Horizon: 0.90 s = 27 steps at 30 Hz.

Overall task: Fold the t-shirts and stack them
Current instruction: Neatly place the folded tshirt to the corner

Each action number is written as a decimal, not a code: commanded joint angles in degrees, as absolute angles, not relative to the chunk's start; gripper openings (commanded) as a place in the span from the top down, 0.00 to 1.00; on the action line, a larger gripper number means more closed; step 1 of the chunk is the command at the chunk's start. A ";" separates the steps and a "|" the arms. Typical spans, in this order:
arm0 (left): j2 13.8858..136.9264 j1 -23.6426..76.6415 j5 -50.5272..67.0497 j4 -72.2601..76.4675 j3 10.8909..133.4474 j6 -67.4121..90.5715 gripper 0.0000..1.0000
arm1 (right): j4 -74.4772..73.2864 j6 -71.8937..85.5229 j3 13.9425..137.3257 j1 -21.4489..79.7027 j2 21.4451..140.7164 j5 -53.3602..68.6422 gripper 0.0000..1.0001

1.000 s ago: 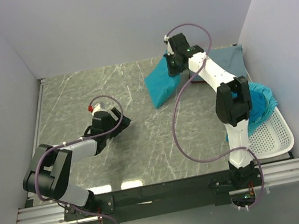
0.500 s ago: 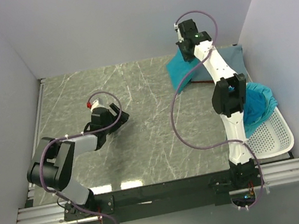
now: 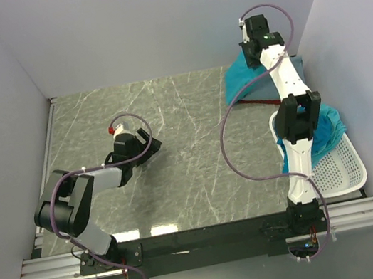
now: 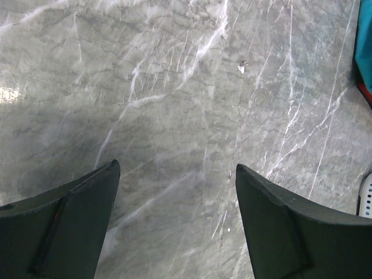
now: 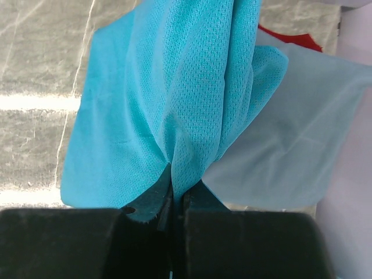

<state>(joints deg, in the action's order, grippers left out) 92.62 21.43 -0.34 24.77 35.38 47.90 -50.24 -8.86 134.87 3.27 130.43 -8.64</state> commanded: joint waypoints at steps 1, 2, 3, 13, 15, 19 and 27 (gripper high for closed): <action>91.76 21.36 0.18 21.27 34.81 48.60 0.13 | -47.55 -8.79 138.25 2.03 123.76 -8.26 1.00; 91.67 21.36 0.18 21.18 34.63 48.60 0.13 | -47.37 -8.70 138.25 1.76 123.40 -7.83 1.00; 91.41 21.36 0.18 21.27 34.45 48.69 0.13 | -47.03 -8.61 138.25 1.32 122.96 -7.56 1.00; 90.62 21.36 0.18 21.44 33.49 49.04 0.13 | -46.14 -7.12 138.34 -2.28 122.26 -4.22 1.00; 90.53 21.45 0.18 21.45 33.40 49.13 0.13 | -46.23 -7.21 138.25 -2.63 122.17 -4.31 1.00; 90.26 21.53 0.18 21.45 33.31 49.22 0.13 | -46.06 -7.38 137.64 -3.51 122.52 -3.78 1.00; 88.60 22.06 0.18 20.74 33.14 48.87 0.13 | -44.13 -6.24 135.97 -5.71 124.89 -4.30 1.00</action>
<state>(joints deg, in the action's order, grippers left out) 90.74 21.58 -0.27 23.31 34.26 49.04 -48.42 -7.18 134.96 -4.29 126.04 -3.62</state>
